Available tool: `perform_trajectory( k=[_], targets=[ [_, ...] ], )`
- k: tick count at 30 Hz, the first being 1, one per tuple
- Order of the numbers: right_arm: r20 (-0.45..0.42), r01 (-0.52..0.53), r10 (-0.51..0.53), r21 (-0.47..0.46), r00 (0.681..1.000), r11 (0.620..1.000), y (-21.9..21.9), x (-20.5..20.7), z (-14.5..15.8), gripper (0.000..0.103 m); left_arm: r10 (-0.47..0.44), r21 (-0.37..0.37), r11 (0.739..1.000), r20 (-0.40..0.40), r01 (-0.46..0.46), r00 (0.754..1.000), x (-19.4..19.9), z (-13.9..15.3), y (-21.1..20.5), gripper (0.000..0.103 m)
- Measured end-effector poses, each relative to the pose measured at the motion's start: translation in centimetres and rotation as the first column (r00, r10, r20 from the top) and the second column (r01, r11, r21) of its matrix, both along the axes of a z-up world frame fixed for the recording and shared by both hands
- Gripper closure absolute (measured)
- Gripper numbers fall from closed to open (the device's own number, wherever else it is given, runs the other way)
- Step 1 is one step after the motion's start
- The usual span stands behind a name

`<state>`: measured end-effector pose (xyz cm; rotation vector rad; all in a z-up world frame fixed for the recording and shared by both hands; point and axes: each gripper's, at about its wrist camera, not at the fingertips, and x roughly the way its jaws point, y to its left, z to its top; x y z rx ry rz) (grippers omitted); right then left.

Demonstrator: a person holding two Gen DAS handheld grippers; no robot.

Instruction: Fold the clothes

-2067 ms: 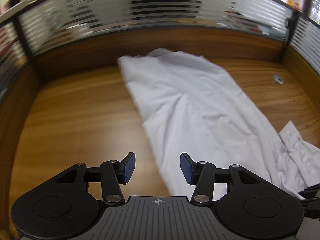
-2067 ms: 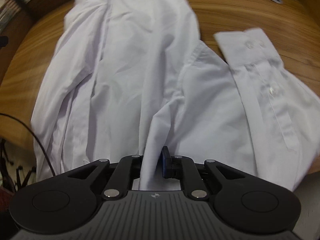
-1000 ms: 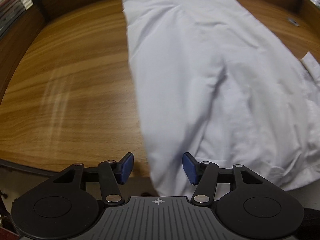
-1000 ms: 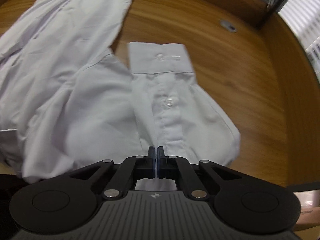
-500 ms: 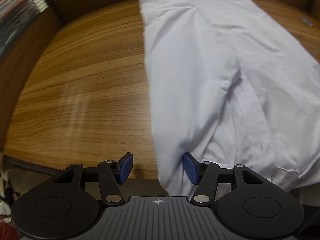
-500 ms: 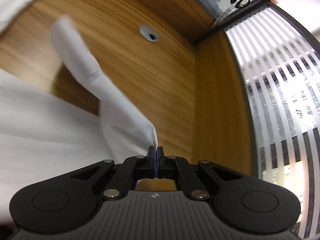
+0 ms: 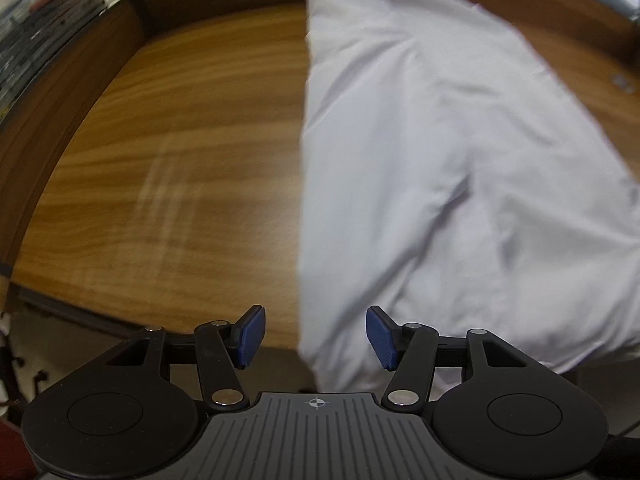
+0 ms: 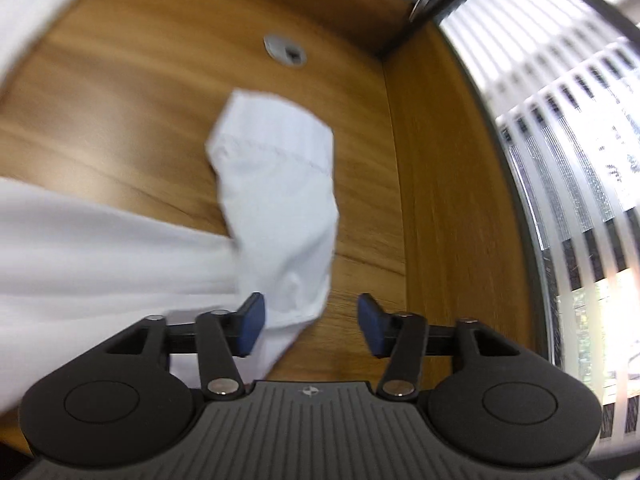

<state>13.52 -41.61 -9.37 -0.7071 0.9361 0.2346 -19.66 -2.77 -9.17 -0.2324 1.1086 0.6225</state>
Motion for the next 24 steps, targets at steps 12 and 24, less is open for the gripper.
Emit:
perform_trajectory(
  k=[12, 24],
  targets=[
    [-0.293, -0.111, 0.250, 0.419, 0.923, 0.901, 9.6, -9.0, 0.5, 0.036, -0.193, 0.026, 0.981, 0.036, 0.192, 0.981, 5.1, -0.8, -1.2, 0.043],
    [-0.300, -0.207, 0.300, 0.305, 0.906, 0.930, 18.2, -14.5, -2.1, 0.036, -0.354, 0.052, 0.935, 0.043, 0.352, 0.934, 10.0, -2.8, -0.3, 0.080]
  ],
)
